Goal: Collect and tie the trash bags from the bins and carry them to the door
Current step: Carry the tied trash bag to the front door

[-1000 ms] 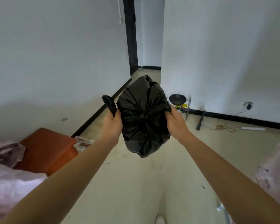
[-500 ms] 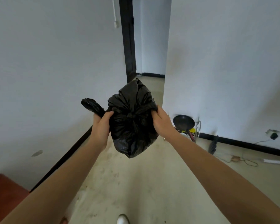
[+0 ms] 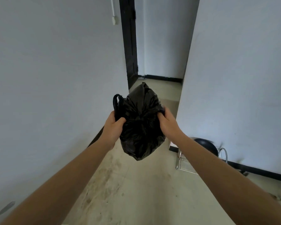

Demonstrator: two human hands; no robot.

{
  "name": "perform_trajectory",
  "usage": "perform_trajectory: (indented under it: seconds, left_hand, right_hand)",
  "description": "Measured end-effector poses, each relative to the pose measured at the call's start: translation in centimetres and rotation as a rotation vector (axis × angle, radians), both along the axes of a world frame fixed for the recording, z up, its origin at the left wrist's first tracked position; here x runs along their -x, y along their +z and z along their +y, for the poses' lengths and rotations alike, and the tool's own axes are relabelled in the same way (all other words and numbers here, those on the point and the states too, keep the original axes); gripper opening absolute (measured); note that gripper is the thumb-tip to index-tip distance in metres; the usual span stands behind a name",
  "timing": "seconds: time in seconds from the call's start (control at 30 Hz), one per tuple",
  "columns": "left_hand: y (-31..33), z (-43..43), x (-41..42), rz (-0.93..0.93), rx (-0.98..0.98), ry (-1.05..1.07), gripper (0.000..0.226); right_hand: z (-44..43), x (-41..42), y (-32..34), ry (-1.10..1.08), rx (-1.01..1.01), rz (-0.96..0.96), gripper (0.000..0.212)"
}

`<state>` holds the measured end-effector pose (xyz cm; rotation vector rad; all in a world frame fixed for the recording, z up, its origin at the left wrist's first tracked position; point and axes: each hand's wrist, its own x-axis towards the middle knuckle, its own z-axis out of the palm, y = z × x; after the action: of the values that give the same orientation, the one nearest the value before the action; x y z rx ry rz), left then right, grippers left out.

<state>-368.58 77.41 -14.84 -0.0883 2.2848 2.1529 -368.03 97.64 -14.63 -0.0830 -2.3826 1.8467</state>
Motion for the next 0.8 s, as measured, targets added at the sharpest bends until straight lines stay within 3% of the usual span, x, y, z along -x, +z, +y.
perform_trajectory:
  seconds: [0.37,0.8]
  left_hand:
    - [-2.9,10.1,33.7,-0.013,0.097,0.064,0.032]
    - [-2.9,10.2,66.0,0.000,0.045,0.211,0.022]
  right_hand:
    - [10.0,33.7,-3.4,-0.039,0.045,-0.043,0.039]
    - [10.4,68.3,-3.8,0.097,0.085,-0.103,0.040]
